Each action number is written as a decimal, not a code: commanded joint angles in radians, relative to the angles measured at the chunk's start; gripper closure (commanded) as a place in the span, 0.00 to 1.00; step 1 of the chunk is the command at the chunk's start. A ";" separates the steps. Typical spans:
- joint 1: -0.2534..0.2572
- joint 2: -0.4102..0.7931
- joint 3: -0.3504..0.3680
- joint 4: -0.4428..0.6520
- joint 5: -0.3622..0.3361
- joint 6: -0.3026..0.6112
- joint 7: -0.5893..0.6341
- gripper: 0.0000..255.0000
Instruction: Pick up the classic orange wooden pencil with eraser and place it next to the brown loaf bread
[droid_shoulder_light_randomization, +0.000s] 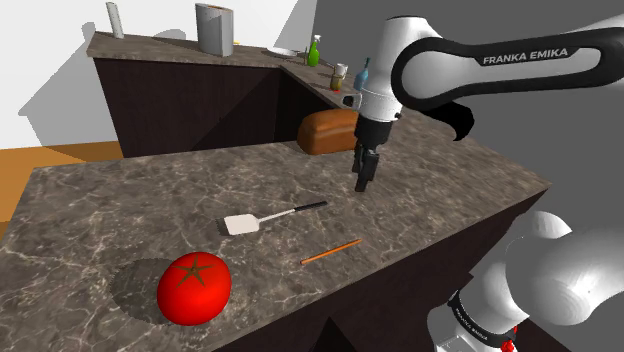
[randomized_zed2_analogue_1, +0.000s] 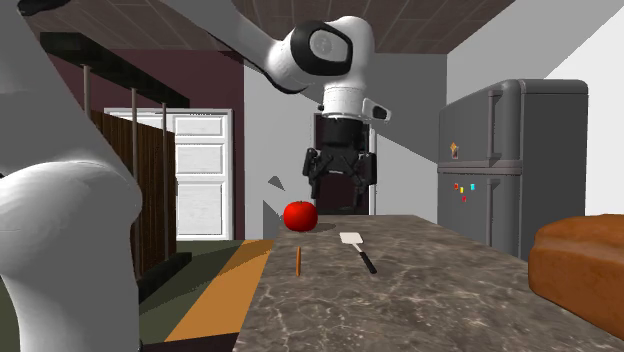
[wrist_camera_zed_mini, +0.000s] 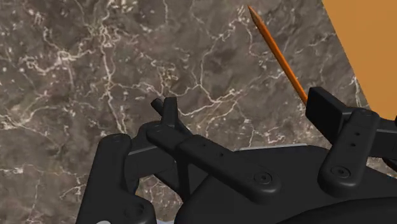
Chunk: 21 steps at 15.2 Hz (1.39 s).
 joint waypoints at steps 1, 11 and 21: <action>0.037 0.044 0.006 -0.008 0.020 0.037 -0.074 0.00; 0.205 0.216 0.063 -0.036 0.114 0.160 -0.406 0.00; 0.215 0.259 0.076 -0.103 0.131 0.272 -0.413 0.00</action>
